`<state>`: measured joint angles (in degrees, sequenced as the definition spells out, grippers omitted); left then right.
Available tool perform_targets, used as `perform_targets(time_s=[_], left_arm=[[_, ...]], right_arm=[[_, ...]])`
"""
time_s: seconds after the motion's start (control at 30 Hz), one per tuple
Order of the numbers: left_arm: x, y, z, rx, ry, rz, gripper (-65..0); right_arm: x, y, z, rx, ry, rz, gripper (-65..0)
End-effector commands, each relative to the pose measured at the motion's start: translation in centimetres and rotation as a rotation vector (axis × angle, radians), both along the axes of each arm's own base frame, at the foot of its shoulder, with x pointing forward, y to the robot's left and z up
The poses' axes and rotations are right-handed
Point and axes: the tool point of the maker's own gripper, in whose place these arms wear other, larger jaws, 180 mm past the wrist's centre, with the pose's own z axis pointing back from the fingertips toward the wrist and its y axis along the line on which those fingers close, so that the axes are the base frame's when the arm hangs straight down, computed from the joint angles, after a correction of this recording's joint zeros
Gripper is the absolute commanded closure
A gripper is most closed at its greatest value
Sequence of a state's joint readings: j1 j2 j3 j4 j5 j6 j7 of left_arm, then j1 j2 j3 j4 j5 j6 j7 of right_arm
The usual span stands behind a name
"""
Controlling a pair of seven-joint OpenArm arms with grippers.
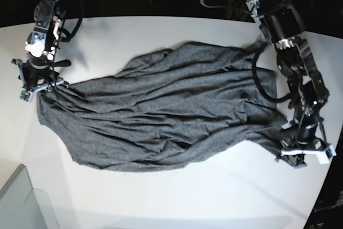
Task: Layout the t-shirt on the table in an organized manner, then fold the t-shirt properly
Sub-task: 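Drag the shirt with the left gripper away from the right gripper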
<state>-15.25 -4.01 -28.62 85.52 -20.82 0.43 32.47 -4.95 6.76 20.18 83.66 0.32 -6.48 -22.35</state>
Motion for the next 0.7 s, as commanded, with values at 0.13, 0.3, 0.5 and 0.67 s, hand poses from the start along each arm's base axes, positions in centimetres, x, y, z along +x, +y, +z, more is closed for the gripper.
perform_targets(time_s=[0.13,0.3,0.5,0.67], left_arm=[[5.1,-1.8,3.6,0.042,-0.060,-0.081,-0.1],[9.0,-2.9,5.4,0.043,-0.061,-0.126,-0.1],[12.8,-1.6,8.0,0.008,-0.062,-0.108,-0.1],[14.0,1.9,8.0,0.033,-0.123,-0.002,-0.1]], right_arm=[[0.0,-0.5,1.6,-0.043,-0.041,0.010,-24.4],[-0.8,-0.6,1.1,-0.044,-0.020,0.007,-24.4],[-1.0,-0.6,0.9,-0.044,-0.015,0.007,-24.4],[-1.0,-0.6,0.9,-0.044,-0.015,0.007,-24.4]])
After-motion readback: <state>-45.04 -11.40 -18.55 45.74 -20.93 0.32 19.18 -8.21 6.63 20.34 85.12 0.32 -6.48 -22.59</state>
